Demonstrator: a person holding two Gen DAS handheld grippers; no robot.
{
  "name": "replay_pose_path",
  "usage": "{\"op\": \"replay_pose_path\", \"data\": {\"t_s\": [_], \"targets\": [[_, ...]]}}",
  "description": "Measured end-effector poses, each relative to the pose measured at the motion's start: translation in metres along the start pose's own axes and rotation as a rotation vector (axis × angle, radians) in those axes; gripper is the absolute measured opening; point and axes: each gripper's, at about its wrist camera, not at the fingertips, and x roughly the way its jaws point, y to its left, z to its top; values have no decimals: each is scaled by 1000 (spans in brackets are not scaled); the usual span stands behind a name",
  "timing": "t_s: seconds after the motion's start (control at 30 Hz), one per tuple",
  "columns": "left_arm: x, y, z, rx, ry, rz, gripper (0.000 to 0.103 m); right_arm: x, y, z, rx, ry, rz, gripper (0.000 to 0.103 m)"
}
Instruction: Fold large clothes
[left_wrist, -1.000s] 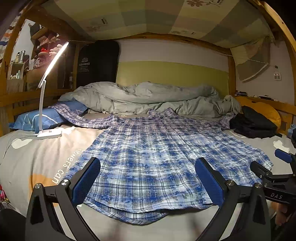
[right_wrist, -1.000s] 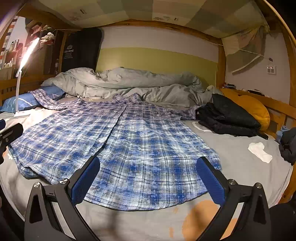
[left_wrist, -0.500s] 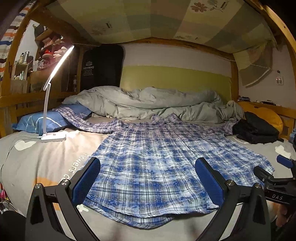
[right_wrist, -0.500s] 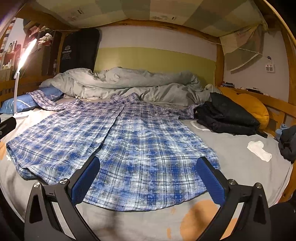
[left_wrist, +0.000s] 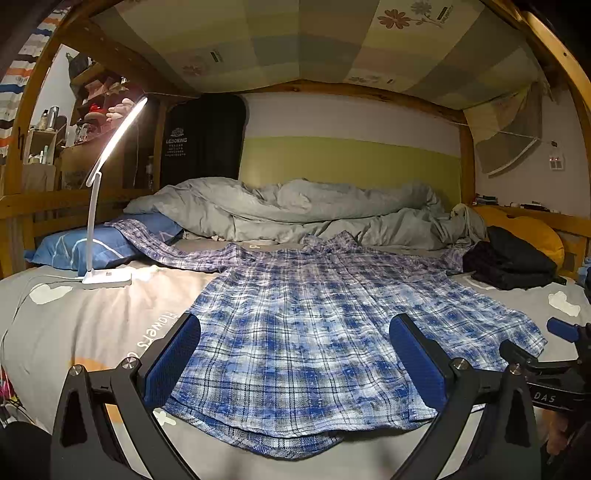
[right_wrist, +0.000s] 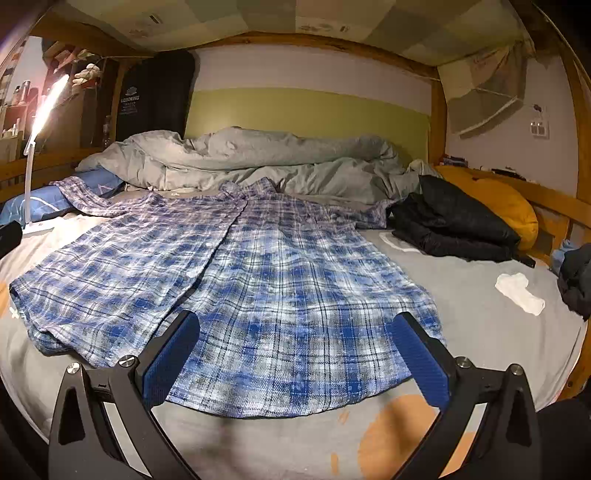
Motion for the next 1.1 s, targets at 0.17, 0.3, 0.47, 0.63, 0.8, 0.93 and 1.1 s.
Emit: {"op": "replay_pose_path", "data": {"t_s": [0.17,0.3,0.47,0.63,0.8,0.93,1.1], "targets": [[-3,4,0,-5,-9,4,103,2,3,0,-32,17,-5,103],[-2,9,0,-13,-1,3,103,1,5,2,-23,15,4,103],[0,12,-1,-20,12,-7,103,-2,12,2,-49,4,5,103],[2,9,-4,-2,28,-18,103,-1,11,-2,-28,15,5,103],[3,2,-8,22,39,-30,103,1,6,-3,-16,22,1,103],[10,-1,-12,19,71,-36,103,1,7,-6,-11,33,35,103],[14,-1,-15,-6,98,-58,103,-1,20,-14,-75,48,66,103]]}}
